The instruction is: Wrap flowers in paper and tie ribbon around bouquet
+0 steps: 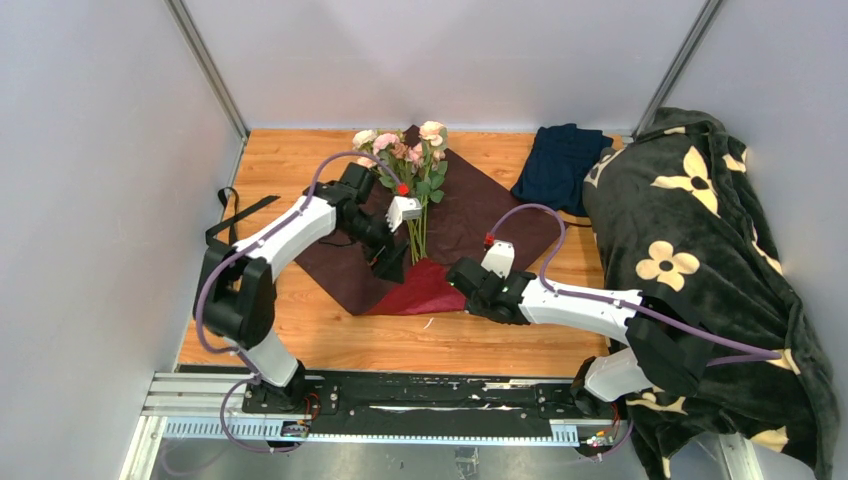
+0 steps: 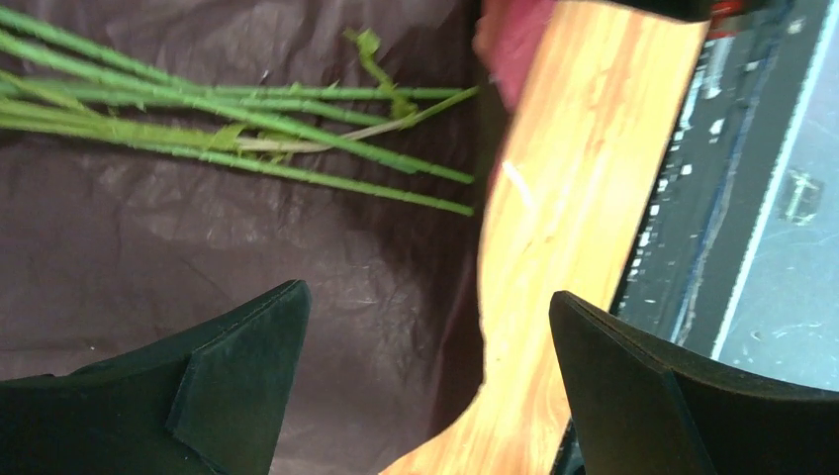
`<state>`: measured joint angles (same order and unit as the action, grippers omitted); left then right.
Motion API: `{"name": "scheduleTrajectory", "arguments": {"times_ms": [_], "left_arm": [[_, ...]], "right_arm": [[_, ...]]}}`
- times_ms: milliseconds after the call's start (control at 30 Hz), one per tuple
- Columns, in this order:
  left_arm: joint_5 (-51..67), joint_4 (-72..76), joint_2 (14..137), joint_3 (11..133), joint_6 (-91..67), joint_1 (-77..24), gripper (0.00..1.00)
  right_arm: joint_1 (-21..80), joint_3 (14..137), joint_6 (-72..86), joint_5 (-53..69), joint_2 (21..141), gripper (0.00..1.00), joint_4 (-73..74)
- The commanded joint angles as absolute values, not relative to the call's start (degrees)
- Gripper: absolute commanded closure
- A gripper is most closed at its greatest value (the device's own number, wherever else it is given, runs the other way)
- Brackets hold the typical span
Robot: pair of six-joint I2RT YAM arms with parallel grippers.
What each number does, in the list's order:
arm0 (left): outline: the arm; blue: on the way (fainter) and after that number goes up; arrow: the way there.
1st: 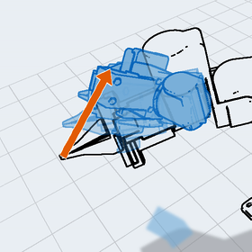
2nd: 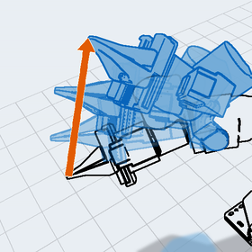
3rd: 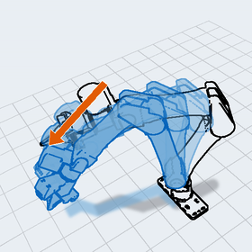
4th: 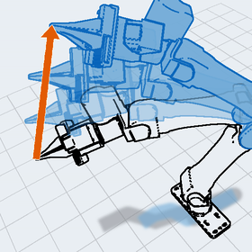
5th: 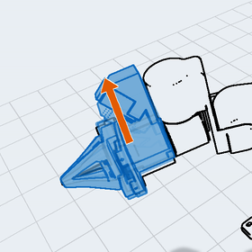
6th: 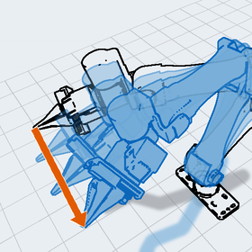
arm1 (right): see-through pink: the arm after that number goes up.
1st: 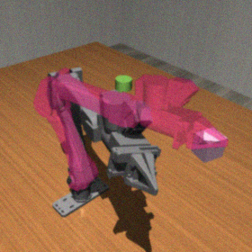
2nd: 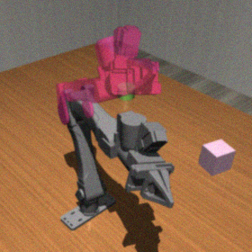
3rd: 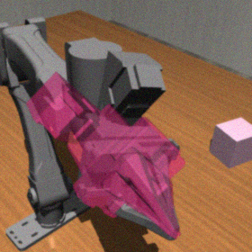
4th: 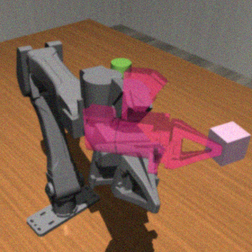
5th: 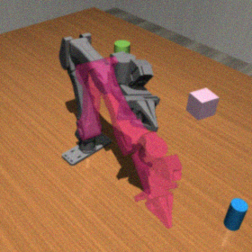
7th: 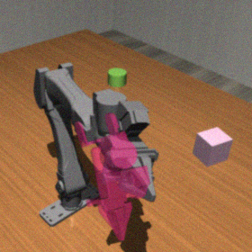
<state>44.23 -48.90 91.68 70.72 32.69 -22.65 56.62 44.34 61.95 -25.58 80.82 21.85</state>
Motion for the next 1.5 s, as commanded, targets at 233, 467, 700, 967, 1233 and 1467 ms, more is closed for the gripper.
{"name": "scheduleTrajectory", "arguments": {"times_ms": [233,467,700,967,1233,1467], "left_arm": [[38.62,-39.86,98.29,68.38,28.48,-27.07,0.25],[41.77,-40.03,102.05,69.10,26.55,-26.98,1.00],[33.13,-33.93,108.11,69.77,18.66,-24.21,1.00],[31.65,-34.80,112.35,70.05,18.70,-23.47,1.00],[32.96,-34.72,112.55,69.53,19.42,-23.47,1.00],[32.55,-34.58,112.69,69.13,19.79,-23.47,1.00]], "right_arm": [[57.39,44.65,60.77,-28.01,79.35,1.00,22.24],[57.39,45.09,58.08,-26.18,79.34,0.98,21.23],[57.42,41.99,62.43,-21.28,76.49,0.61,19.70],[57.48,33.69,74.22,-17.74,74.32,0.50,9.34],[59.33,32.87,83.91,-24.77,78.23,0.39,1.66],[59.32,31.82,90.54,-33.20,81.41,0.42,2.97]]}}
